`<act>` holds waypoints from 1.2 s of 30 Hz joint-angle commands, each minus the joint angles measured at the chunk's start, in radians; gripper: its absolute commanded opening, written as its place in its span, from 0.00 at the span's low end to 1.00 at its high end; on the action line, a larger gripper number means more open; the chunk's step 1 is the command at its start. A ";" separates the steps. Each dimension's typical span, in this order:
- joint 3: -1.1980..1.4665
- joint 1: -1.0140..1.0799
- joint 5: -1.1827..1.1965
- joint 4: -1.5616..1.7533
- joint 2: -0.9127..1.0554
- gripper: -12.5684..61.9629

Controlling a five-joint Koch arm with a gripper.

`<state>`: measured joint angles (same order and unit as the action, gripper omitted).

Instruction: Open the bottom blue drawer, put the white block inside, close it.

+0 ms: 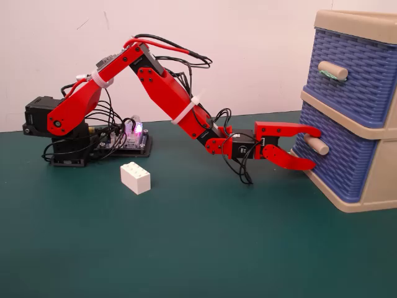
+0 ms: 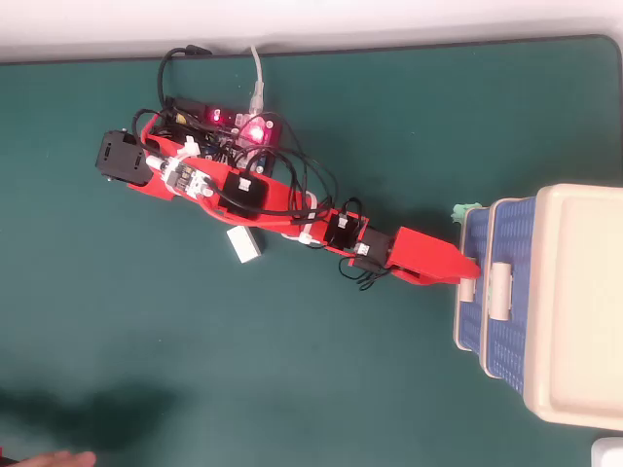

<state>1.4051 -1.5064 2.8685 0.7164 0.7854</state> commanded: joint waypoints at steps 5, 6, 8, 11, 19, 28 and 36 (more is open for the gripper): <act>-0.048 -0.012 0.025 -0.060 0.035 0.18; -0.048 -0.012 0.025 -0.081 0.037 0.10; -0.048 -0.008 0.023 -0.120 0.041 0.06; -0.048 -0.003 0.025 -0.150 0.041 0.06; 0.058 0.011 0.032 -0.140 0.083 0.06; 0.675 0.048 0.120 0.028 0.476 0.06; 1.104 0.049 0.141 0.034 0.851 0.06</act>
<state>2.4712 -1.4465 2.9897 0.7133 1.5539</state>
